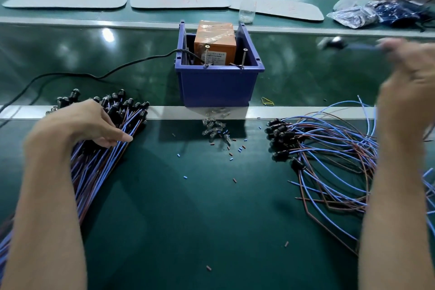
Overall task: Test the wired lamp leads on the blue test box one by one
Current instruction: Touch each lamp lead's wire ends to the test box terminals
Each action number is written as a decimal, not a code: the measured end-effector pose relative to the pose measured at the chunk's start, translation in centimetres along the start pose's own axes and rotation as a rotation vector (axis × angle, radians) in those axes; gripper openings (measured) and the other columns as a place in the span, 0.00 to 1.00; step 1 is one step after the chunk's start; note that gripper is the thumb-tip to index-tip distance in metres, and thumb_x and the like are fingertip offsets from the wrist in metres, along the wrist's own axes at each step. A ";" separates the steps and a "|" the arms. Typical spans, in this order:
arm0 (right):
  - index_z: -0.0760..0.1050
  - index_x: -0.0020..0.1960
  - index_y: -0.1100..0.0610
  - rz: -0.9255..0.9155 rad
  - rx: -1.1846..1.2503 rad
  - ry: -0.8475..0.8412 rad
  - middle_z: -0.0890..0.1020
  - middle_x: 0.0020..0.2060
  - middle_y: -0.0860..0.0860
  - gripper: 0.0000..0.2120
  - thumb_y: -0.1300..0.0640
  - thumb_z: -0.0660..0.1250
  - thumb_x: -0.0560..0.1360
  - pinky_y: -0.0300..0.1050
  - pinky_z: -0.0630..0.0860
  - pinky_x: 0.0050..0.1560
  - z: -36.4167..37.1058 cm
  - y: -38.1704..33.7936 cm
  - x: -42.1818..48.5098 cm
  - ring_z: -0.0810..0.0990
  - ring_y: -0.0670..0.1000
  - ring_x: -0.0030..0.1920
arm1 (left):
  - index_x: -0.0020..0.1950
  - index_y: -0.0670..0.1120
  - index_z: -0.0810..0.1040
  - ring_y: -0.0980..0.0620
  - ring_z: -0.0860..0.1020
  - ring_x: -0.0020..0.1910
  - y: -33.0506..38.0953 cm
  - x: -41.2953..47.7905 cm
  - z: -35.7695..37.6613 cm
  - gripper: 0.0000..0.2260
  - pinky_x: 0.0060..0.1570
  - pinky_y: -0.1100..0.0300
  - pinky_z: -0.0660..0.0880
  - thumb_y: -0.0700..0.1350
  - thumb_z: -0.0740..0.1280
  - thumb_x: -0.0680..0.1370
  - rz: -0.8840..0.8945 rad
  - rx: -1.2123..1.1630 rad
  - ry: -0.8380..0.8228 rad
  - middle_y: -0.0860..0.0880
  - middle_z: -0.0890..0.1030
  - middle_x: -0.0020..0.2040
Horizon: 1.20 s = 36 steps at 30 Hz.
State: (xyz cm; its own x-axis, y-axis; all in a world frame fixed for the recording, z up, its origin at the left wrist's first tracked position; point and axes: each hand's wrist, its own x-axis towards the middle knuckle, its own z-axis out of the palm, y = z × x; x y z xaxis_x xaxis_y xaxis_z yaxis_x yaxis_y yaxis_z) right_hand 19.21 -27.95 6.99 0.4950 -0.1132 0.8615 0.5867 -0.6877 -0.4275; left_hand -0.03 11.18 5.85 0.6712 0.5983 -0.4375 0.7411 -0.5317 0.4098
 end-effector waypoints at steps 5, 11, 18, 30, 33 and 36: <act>0.85 0.49 0.56 0.109 -0.092 -0.824 0.86 0.44 0.57 0.11 0.67 0.69 0.73 0.45 0.75 0.50 3.4 -0.2 -2.8 0.82 0.56 0.46 | 0.31 0.42 0.84 0.62 0.77 0.21 0.1 0.2 0.5 0.12 0.35 0.65 0.66 0.49 0.79 0.66 -0.005 0.026 -0.008 0.49 0.83 0.28; 0.83 0.51 0.55 0.302 -0.230 -1.082 0.84 0.43 0.54 0.10 0.66 0.69 0.74 0.38 0.74 0.52 3.6 0.9 -3.5 0.79 0.50 0.46 | 0.33 0.41 0.81 0.61 0.77 0.21 0.1 0.3 0.6 0.11 0.34 0.68 0.66 0.46 0.77 0.70 0.021 0.011 -0.015 0.51 0.82 0.26; 0.80 0.50 0.52 -0.051 -0.665 -0.911 0.82 0.47 0.59 0.11 0.64 0.66 0.73 0.48 0.69 0.44 2.7 -1.5 -1.3 0.78 0.63 0.49 | 0.36 0.41 0.81 0.61 0.78 0.22 0.0 0.5 0.7 0.10 0.49 0.62 0.66 0.46 0.74 0.73 0.026 -0.008 -0.012 0.53 0.81 0.26; 0.76 0.52 0.56 -0.388 -0.957 -1.207 0.69 0.51 0.52 0.08 0.62 0.63 0.75 0.45 0.65 0.40 1.7 -2.6 -4.4 0.73 0.53 0.45 | 0.36 0.41 0.80 0.60 0.78 0.22 -0.2 1.1 0.9 0.10 0.48 0.64 0.67 0.45 0.75 0.73 0.048 -0.013 -0.007 0.52 0.81 0.26; 0.77 0.54 0.49 -0.430 -1.140 -1.165 0.77 0.52 0.48 0.07 0.54 0.63 0.77 0.44 0.65 0.48 1.5 -2.3 -4.0 0.73 0.52 0.57 | 0.37 0.41 0.80 0.60 0.79 0.23 -0.4 1.2 0.8 0.10 0.53 0.59 0.66 0.46 0.74 0.73 0.053 0.007 -0.015 0.53 0.81 0.26; 0.78 0.52 0.52 -0.316 -1.134 -1.159 0.79 0.46 0.51 0.06 0.54 0.64 0.77 0.42 0.64 0.41 1.4 -2.1 -4.0 0.79 0.55 0.54 | 0.37 0.41 0.79 0.59 0.79 0.23 -0.7 1.6 0.7 0.10 0.52 0.59 0.67 0.46 0.73 0.74 0.074 0.036 -0.005 0.53 0.81 0.26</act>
State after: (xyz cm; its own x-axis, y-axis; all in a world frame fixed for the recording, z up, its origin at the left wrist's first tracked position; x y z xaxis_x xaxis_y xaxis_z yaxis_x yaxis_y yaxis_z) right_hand 16.91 -25.04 4.00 0.9449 0.3273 -0.0025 0.2708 -0.7774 0.5677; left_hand 0.49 12.10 4.30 0.7239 0.5539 -0.4113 0.6897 -0.5955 0.4120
